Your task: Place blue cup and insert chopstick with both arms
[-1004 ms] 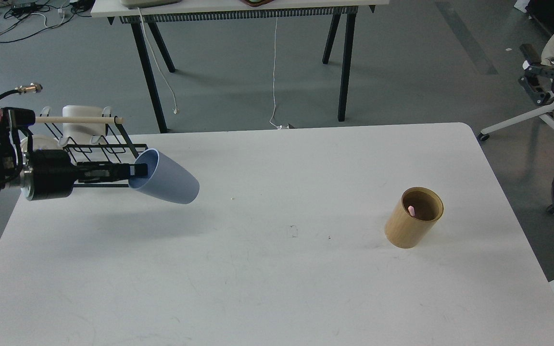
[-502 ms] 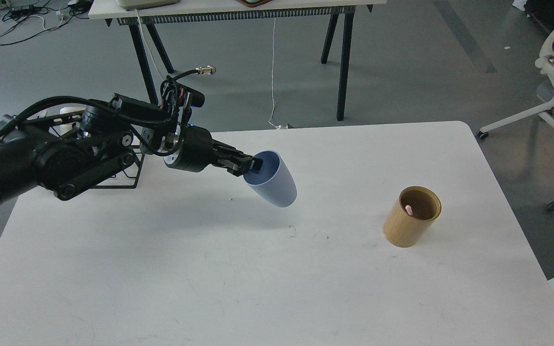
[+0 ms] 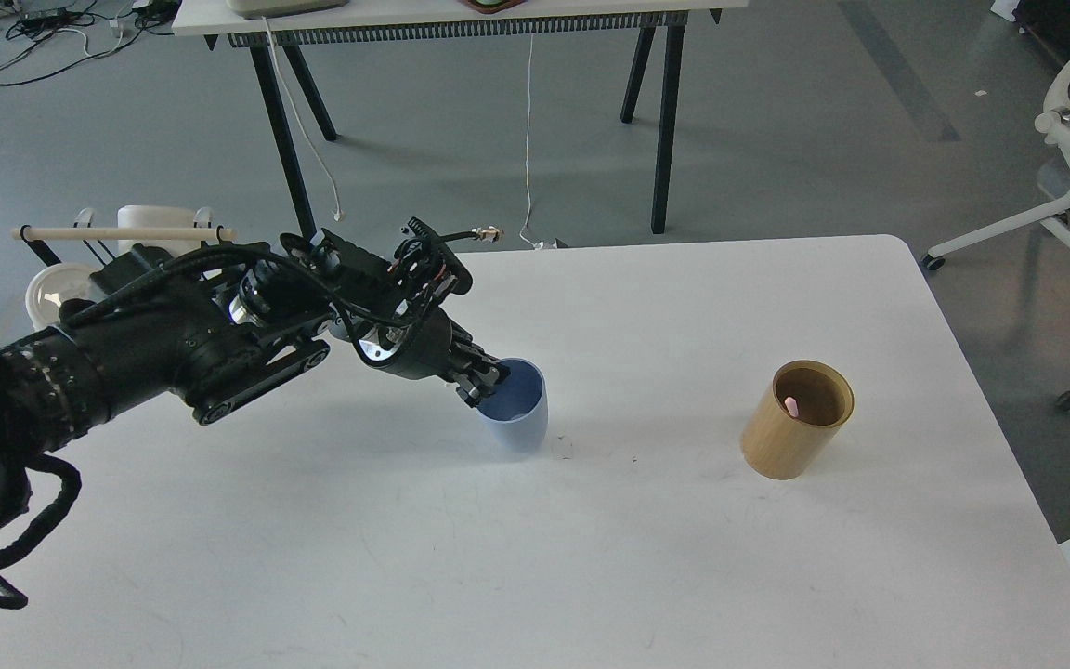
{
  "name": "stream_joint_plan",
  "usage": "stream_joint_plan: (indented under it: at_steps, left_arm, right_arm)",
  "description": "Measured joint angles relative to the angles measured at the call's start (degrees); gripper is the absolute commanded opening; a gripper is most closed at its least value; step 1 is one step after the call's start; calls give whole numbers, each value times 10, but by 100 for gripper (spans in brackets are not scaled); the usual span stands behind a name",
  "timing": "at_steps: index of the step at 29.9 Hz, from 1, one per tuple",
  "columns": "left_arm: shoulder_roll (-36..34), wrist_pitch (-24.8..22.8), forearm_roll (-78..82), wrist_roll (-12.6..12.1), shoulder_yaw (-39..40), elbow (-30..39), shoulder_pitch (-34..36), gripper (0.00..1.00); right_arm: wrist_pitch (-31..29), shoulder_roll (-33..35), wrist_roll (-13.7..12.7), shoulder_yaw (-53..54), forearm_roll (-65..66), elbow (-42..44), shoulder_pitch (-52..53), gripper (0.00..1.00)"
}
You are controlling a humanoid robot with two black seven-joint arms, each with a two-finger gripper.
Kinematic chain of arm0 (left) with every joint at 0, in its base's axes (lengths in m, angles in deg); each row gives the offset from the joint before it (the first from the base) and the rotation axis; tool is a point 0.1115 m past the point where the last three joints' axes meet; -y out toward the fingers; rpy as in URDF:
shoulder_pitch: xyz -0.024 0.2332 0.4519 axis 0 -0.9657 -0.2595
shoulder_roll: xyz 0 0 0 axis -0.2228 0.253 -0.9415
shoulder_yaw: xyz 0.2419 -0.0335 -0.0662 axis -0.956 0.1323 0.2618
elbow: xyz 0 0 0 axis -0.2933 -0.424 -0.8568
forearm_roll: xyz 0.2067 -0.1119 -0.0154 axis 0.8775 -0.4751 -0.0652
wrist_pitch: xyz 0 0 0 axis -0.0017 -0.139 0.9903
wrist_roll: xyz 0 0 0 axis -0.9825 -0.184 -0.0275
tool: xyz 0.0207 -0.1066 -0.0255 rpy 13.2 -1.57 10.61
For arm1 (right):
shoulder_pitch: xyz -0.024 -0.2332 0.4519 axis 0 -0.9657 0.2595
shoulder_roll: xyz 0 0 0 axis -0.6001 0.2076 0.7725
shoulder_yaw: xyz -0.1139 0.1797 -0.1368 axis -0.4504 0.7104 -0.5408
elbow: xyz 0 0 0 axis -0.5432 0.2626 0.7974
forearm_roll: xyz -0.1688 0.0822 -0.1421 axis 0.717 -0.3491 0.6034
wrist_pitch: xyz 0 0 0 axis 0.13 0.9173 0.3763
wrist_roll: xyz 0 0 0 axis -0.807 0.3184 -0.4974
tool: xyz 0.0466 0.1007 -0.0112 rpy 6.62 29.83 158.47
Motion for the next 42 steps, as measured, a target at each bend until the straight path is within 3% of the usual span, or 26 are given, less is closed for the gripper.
stream_joint_plan:
  at_steps: [11, 14, 21, 26, 33, 36, 42]
  left_arm:
    - [16, 0, 5, 0, 5, -3, -2, 13]
    - [11, 0, -1, 0, 7, 2, -2, 35]
    - [-6, 0, -35, 0, 26, 26, -2, 52]
    - [-21, 0, -72, 0, 46, 35, -3, 78]
    - [-74, 0, -318, 0, 102, 35, -4, 86]
    - [-100, 0, -464, 0, 107, 30, -4, 96]
    - [-129, 0, -726, 0, 111, 26, -27, 98]
  right_arm:
    - [0, 0, 0, 1, 0, 2, -1, 99]
    - [0, 0, 0, -1, 0, 2, -1, 99]
    - [-1, 0, 0, -1, 0, 2, -2, 99]
    - [-7, 4, 0, -7, 2, -5, -2, 99]
    - [-12, 82, 0, -96, 116, -100, 3, 99]
    - [-11, 123, 0, -117, 217, -160, 4, 99]
    - [-2, 206, 0, -123, 350, -242, 1, 98]
